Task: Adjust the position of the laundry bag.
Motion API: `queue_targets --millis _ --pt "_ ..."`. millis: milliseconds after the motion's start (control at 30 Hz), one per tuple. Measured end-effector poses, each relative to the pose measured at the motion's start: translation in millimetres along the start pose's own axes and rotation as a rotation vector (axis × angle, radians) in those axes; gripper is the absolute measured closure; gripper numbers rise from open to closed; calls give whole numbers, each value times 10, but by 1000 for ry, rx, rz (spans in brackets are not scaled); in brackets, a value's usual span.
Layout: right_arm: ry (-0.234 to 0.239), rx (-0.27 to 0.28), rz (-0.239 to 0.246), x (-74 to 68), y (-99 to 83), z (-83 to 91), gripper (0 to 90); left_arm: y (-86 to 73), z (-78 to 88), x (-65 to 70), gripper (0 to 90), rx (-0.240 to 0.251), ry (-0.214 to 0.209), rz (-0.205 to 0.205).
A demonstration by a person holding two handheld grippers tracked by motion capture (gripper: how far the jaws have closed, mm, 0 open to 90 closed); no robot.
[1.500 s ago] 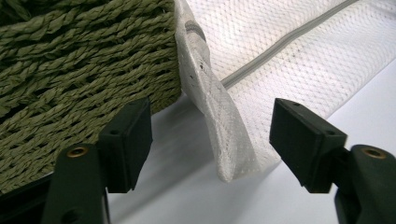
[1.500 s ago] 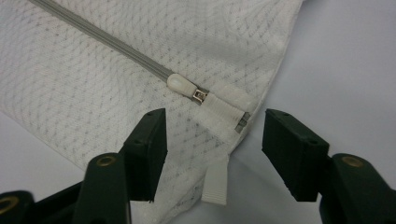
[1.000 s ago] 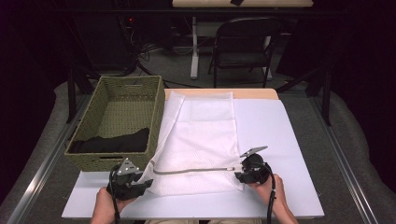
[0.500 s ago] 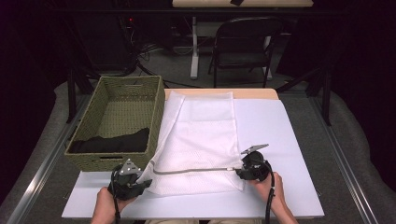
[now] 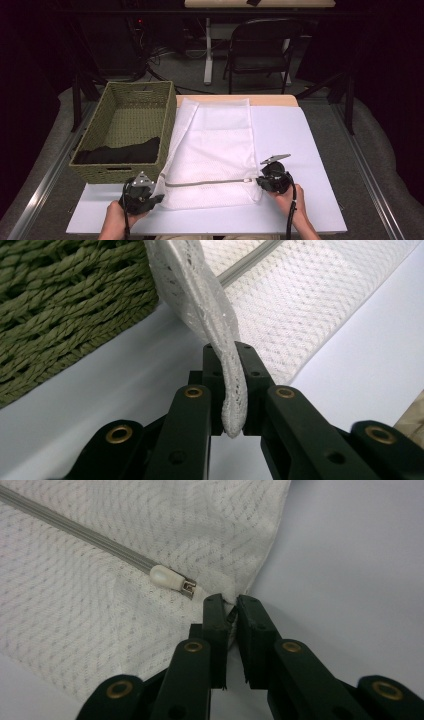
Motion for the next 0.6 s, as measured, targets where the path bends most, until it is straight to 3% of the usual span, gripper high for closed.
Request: queue_targets --millis 100,233,400,600 --pt "-3 -9 8 4 -9 23 831 -9 -17 -20 841 -7 -4 14" --pt "4 -11 6 15 -35 59 834 -39 -52 0 836 -36 -23 3" --pt "-11 -20 10 45 -63 137 834 -26 -54 17 844 -16 -35 9" --pt "-5 -25 1 80 -120 213 835 -39 -74 59 838 -25 -50 -1"
Point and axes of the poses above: each handheld gripper's, and its own axes: z roughly backward along the jaws, y roughly out of its top, x roughly to its right, the point moved 5 cm from there along -z, roughly forward along the jaws, and after that the axes turned 15 degrees about y, right-handed, at the moved point
